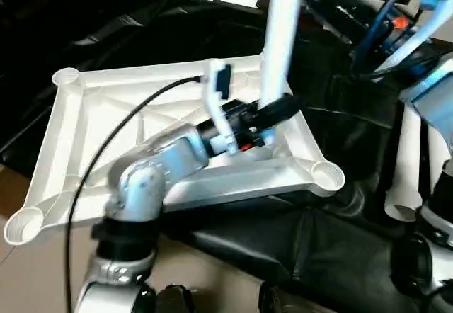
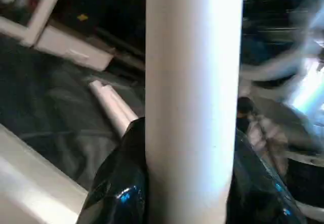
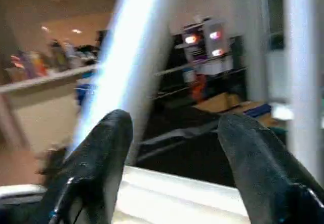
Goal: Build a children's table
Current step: Insert table leg to table base
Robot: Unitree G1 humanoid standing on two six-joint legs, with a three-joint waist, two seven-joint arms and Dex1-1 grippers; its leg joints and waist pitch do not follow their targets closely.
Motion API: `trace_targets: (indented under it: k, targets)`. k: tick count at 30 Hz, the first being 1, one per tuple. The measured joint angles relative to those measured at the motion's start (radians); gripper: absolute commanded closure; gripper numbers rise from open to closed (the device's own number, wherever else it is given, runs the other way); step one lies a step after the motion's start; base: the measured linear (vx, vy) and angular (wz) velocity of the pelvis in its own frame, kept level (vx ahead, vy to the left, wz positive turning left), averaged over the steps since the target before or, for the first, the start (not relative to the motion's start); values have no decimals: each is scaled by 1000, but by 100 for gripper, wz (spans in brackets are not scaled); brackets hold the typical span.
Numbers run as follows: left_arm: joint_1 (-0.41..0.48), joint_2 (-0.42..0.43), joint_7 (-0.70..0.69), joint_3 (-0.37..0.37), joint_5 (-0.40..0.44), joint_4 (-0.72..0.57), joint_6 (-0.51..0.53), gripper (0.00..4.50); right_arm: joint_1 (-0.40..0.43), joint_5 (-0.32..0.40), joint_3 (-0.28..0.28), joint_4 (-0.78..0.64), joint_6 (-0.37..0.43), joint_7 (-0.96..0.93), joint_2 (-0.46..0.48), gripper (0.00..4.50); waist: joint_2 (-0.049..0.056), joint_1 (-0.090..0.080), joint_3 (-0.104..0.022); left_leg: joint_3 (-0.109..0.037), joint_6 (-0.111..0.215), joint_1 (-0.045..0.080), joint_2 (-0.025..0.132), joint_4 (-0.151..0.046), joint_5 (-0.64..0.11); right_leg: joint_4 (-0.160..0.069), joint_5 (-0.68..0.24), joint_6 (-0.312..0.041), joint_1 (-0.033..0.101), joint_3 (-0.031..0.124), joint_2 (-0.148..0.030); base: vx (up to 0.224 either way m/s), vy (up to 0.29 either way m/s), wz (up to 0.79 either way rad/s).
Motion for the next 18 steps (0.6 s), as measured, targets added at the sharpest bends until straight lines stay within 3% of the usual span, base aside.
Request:
trace_targets:
  k: [1, 2, 7, 10, 13, 18]
  targets:
    - [15, 9, -36, -7, -8, -24, -7, 309, 0, -14, -3, 3, -19, 2, -13, 141, 0, 0, 0, 0, 0, 0, 0, 0, 0, 0, 0, 0, 0, 0, 0, 0, 0, 0]
    - [29, 28, -76, -13, -24, -46, -9, 309, -2, -22, -7, 14, -44, 5, -29, 112, 0, 0, 0, 0, 0, 0, 0, 0, 0, 0, 0, 0, 0, 0, 0, 0, 0, 0]
    - [86, 82, -194, -22, -98, -105, 19, 309, -3, -26, -86, 27, -138, 27, -53, 112, 5, -2, -2, 0, 0, 1, 0, 1, 0, 2, 0, 0, 0, 1, 0, 0, 0, 0]
    - [100, 85, -232, -13, -161, -112, 57, 309, -1, -45, -83, 27, -194, 47, -79, 112, 7, -3, -2, 0, 1, 1, 0, 1, 0, 3, 0, 0, 0, 1, 0, 0, 0, 0]
    - [131, 127, -309, -10, -272, -146, 124, 309, 48, -138, -47, 31, -292, 74, -136, 112, 8, -3, -2, 0, 1, 2, 0, 1, 0, 3, 0, 0, 0, 1, 0, 0, 0, 0]
    - [143, 168, -379, 6, -403, -156, 198, 309, 106, -195, -13, 58, -343, 89, -142, 112, 14, -10, -4, 0, 0, 3, 0, 2, 0, 4, 0, 0, 0, 2, 0, 0, 0, 0]
